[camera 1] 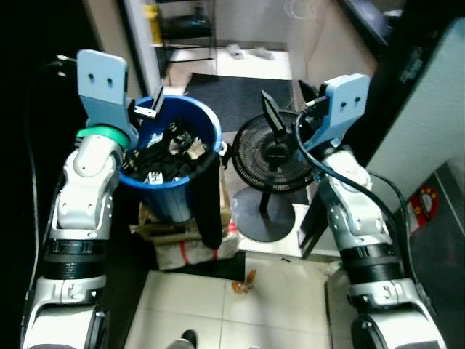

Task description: Clothes washing

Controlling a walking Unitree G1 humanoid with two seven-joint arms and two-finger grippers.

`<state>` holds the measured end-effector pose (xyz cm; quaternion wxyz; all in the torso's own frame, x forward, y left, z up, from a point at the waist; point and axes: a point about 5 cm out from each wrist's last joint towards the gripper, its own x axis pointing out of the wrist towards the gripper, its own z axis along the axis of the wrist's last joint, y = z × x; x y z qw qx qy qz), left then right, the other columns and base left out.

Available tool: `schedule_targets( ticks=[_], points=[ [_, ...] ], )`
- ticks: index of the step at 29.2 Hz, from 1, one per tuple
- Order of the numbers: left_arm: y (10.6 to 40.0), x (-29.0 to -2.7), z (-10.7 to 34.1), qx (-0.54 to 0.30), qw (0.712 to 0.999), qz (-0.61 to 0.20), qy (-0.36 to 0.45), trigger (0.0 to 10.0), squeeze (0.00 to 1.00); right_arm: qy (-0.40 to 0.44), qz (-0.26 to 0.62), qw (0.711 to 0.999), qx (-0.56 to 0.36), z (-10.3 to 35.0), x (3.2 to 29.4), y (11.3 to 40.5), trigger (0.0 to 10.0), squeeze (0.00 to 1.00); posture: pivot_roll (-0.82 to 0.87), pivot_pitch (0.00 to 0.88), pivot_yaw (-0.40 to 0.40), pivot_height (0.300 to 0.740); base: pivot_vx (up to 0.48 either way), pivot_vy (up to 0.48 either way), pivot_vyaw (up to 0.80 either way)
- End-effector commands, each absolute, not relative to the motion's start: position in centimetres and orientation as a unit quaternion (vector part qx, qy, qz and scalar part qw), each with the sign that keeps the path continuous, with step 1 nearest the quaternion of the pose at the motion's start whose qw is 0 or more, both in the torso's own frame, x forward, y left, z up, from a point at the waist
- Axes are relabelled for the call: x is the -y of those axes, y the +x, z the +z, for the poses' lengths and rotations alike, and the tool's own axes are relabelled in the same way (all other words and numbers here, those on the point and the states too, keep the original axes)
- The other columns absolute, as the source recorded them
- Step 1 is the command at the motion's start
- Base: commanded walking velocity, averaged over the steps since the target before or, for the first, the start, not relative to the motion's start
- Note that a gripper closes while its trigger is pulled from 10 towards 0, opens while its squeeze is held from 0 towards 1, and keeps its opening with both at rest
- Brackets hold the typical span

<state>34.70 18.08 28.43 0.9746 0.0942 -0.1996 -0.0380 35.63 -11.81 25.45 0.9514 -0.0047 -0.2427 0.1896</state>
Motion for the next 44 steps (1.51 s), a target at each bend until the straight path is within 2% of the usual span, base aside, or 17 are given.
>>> schedule_targets(
  ticks=[1,9,34,44],
  points=[
    [34.77,-18.47,28.09,0.189,0.976,-0.031,0.098,10.0,0.0,-0.004,0.191,0.952,0.24,25.36,11.64,35.56,10.0,0.0,0.04,0.009,-0.025,0.74,0.0,0.0,0.79],
    [34.81,-18.49,28.09,0.189,0.977,-0.031,0.098,10.0,0.0,-0.003,0.191,0.952,0.241,25.35,11.67,35.6,10.0,0.0,0.04,0.007,-0.025,0.74,0.0,0.0,0.79],
    [34.94,-18.48,27.89,0.187,0.977,-0.033,0.098,10.0,0.0,0.01,0.183,0.956,0.228,24.74,11.92,35.8,10.0,0.0,0.04,0.0,-0.026,0.74,0.363,0.271,0.0],
    [34.98,-18.28,27.74,0.187,0.977,-0.041,0.093,10.0,0.0,0.007,0.182,0.957,0.226,24.62,11.95,35.82,10.0,0.0,0.04,0.002,-0.025,0.74,0.0,0.0,0.0]
  ],
)
